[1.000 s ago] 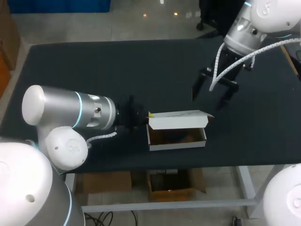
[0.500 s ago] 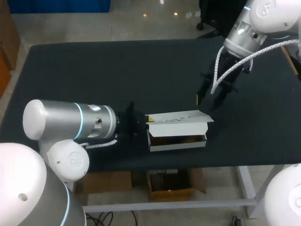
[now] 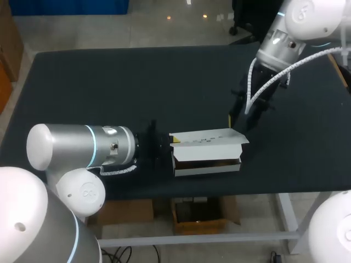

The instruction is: Assemble the packaging by folding the flat box into shape, placing the metal phone stand inside, and closing the box properly

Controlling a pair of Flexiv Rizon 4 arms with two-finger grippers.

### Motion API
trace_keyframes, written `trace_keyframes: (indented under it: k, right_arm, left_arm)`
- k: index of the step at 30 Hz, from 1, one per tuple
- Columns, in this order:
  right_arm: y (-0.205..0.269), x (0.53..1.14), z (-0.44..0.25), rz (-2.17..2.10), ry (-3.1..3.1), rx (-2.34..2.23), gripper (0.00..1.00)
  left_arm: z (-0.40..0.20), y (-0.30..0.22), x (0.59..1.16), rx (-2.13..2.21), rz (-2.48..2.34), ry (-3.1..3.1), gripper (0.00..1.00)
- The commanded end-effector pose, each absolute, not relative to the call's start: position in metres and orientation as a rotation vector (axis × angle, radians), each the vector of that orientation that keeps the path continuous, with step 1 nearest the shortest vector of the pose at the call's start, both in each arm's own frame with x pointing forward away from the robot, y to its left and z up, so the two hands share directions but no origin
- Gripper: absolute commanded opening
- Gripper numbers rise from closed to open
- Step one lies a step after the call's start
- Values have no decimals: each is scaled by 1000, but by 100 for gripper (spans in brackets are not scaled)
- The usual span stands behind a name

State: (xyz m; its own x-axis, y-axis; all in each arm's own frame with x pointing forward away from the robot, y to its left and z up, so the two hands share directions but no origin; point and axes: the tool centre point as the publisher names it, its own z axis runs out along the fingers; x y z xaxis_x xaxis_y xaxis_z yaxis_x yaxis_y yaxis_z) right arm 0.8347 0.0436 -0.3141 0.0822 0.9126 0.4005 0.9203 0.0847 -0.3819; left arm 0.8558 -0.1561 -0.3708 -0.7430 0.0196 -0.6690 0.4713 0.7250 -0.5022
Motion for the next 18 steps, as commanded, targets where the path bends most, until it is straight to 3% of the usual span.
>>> trace_keyframes:
  k: [1, 18]
  right_arm:
    - [44, 834, -317, -8, -1817, -1797, 43]
    - [36, 819, -320, -7, -1849, -1736, 44]
  left_arm:
    - [-378, -159, 857, 368, -899, 2266, 0]
    - [-376, -160, 855, 368, -885, 2258, 0]
